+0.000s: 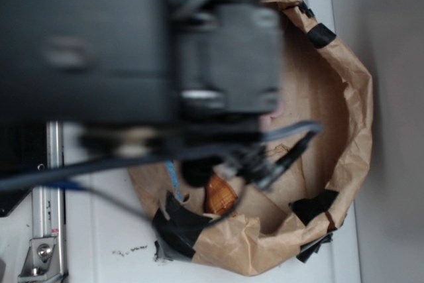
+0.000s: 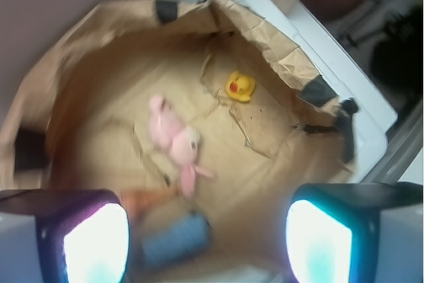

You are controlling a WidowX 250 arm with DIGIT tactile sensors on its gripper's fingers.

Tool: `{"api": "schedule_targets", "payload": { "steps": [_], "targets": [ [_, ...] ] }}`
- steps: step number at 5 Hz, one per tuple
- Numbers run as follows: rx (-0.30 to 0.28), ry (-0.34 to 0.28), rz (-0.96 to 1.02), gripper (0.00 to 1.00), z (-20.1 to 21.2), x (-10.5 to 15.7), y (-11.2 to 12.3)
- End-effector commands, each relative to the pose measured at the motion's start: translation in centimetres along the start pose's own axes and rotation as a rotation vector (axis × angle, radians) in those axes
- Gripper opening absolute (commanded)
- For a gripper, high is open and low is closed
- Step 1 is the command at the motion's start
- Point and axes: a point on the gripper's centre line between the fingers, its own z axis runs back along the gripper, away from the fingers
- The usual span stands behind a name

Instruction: Grab the yellow duck.

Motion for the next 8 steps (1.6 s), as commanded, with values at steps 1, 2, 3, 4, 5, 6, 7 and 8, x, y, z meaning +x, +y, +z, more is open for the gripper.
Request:
{"api": "schedule_targets", "payload": {
  "steps": [1,2,3,4,5,6,7,8],
  "targets": [
    [0.082,-0.133,0.471,1.00,-4.1,1.9,3.3],
    [0.100,-0.173,0.535,1.00,-7.2,2.4,5.2],
    [0.125,-0.172,0.531,1.00,-9.1,3.4,5.5],
    [0.125,-0.172,0.531,1.00,-9.1,3.4,5.5],
    [0.125,-0.172,0.531,1.00,-9.1,3.4,5.5],
    [0.125,-0.172,0.531,1.00,-9.1,3.4,5.5],
    [0.125,-0.172,0.531,1.00,-9.1,3.4,5.5],
    [0.125,-0.172,0.531,1.00,-9.1,3.4,5.5]
  ]
}}
